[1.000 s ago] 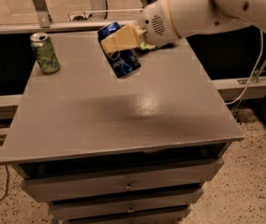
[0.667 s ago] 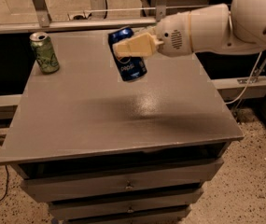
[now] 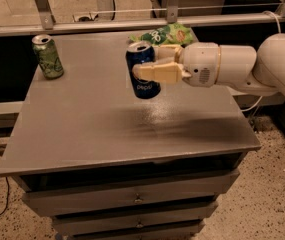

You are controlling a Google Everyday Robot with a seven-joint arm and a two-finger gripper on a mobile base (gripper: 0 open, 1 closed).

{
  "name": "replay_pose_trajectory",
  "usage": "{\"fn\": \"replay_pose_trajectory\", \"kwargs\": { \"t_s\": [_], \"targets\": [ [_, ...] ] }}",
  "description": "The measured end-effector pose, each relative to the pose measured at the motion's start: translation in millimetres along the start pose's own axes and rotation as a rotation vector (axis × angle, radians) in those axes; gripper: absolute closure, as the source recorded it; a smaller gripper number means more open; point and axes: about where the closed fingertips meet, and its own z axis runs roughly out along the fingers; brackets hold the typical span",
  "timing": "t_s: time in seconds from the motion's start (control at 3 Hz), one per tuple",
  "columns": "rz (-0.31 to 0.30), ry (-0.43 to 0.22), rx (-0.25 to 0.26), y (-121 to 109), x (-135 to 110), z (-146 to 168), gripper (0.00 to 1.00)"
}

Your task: Place pepsi can upright

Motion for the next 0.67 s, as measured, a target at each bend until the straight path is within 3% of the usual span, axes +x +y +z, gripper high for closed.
{"fn": "replay_pose_trajectory", "kwargs": {
  "t_s": [0.33, 0.67],
  "targets": [
    [-0.157, -0.073, -0.061, 9, 12, 1, 1.00],
    [-0.302, -0.088, -0.112, 14, 32, 6, 1.00]
  ]
}}
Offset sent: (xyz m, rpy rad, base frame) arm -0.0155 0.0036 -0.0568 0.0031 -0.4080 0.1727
